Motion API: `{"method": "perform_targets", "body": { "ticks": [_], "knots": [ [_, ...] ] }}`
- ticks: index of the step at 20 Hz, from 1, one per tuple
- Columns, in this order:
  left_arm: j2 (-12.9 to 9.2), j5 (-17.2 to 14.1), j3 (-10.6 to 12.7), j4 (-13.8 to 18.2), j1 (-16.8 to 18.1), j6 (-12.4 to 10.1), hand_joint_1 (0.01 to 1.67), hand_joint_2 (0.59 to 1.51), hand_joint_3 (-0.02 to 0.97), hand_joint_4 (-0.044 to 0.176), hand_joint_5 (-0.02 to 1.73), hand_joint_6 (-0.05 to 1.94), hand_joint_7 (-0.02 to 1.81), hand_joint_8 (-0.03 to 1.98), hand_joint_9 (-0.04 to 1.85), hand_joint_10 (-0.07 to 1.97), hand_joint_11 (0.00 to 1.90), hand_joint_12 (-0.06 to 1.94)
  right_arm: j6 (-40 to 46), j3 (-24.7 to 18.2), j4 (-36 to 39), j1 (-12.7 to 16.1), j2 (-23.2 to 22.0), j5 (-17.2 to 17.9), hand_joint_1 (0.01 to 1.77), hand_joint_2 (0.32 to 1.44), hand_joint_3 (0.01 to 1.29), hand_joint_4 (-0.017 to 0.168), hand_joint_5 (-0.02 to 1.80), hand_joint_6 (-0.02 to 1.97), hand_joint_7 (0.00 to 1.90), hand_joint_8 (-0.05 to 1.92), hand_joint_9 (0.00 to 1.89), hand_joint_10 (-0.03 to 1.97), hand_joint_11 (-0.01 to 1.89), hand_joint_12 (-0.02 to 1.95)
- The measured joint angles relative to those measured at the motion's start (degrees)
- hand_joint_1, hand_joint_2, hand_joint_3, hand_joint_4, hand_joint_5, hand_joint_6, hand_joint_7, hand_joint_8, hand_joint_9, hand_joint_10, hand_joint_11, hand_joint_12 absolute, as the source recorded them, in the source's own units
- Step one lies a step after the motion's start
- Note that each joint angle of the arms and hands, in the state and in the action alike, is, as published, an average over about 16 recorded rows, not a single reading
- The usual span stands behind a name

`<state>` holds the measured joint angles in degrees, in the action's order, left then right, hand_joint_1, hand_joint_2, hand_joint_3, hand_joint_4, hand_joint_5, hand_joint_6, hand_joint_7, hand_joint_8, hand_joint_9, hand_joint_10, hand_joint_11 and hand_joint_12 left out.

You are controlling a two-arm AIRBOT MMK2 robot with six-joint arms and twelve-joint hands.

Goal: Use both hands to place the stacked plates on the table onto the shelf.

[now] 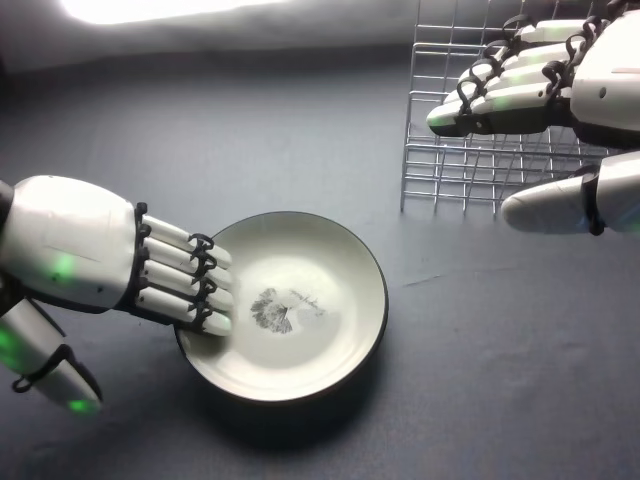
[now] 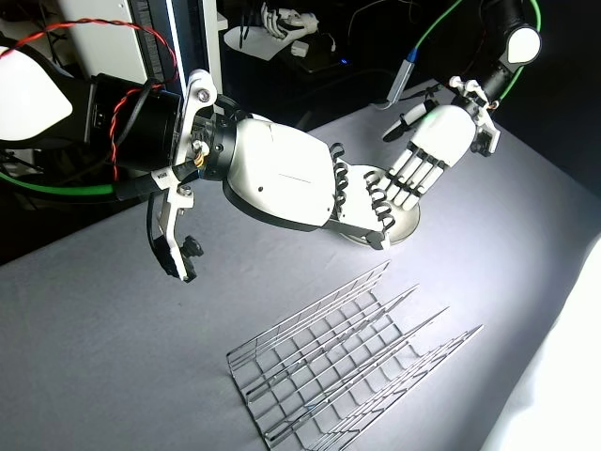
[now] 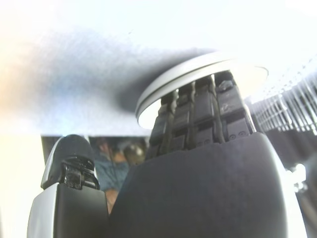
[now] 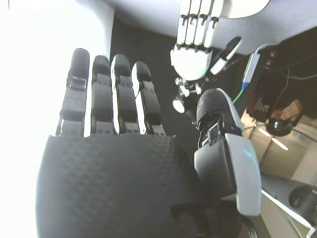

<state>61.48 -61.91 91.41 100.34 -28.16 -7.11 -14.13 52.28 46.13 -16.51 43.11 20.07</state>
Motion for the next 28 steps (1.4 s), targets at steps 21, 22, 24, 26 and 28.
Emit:
{"method": "perform_targets", "body": {
  "ticks": [21,22,24,26,28],
  "knots": [
    [0.6,-1.8,0.7,0.1,-3.3,1.7,0.02,1.187,0.011,-0.003,0.03,-0.01,0.04,-0.01,0.03,0.00,0.01,0.00,0.0,0.0,0.0,-0.6,0.0,0.5,0.06,1.34,0.01,0.003,0.25,0.01,0.26,0.01,0.21,0.02,0.02,0.67],
    [0.7,-1.7,0.6,-0.1,-3.6,1.8,0.02,1.187,0.011,-0.003,0.03,-0.01,0.03,-0.01,0.03,0.00,0.01,0.00,0.0,0.0,0.0,-0.6,0.0,0.6,0.06,1.34,0.01,0.003,0.25,0.01,0.26,0.01,0.21,0.02,0.02,0.67],
    [1.0,-1.4,0.3,-0.7,-4.1,2.1,0.02,1.188,0.011,-0.003,0.03,-0.02,0.03,-0.01,0.03,-0.01,0.01,0.01,0.0,-0.1,0.0,-0.7,0.0,0.6,0.06,1.34,0.01,0.003,0.25,0.01,0.26,0.01,0.21,0.02,0.02,0.66],
    [1.3,-1.0,-0.1,-1.5,-4.6,2.3,0.02,1.189,0.011,-0.003,0.03,-0.02,0.02,-0.01,0.03,-0.01,0.01,0.01,-0.1,-0.1,0.0,-0.8,0.0,0.7,0.05,1.34,0.01,0.003,0.26,0.01,0.26,0.01,0.21,0.02,0.02,0.65],
    [1.6,-0.5,-0.7,-2.2,-5.1,2.5,0.02,1.189,0.012,-0.003,0.03,-0.02,0.02,-0.01,0.02,-0.01,0.01,0.01,-0.1,-0.1,0.0,-0.9,0.0,0.8,0.04,1.34,0.01,0.003,0.26,0.01,0.27,0.01,0.21,0.02,0.02,0.66]
  ]
}}
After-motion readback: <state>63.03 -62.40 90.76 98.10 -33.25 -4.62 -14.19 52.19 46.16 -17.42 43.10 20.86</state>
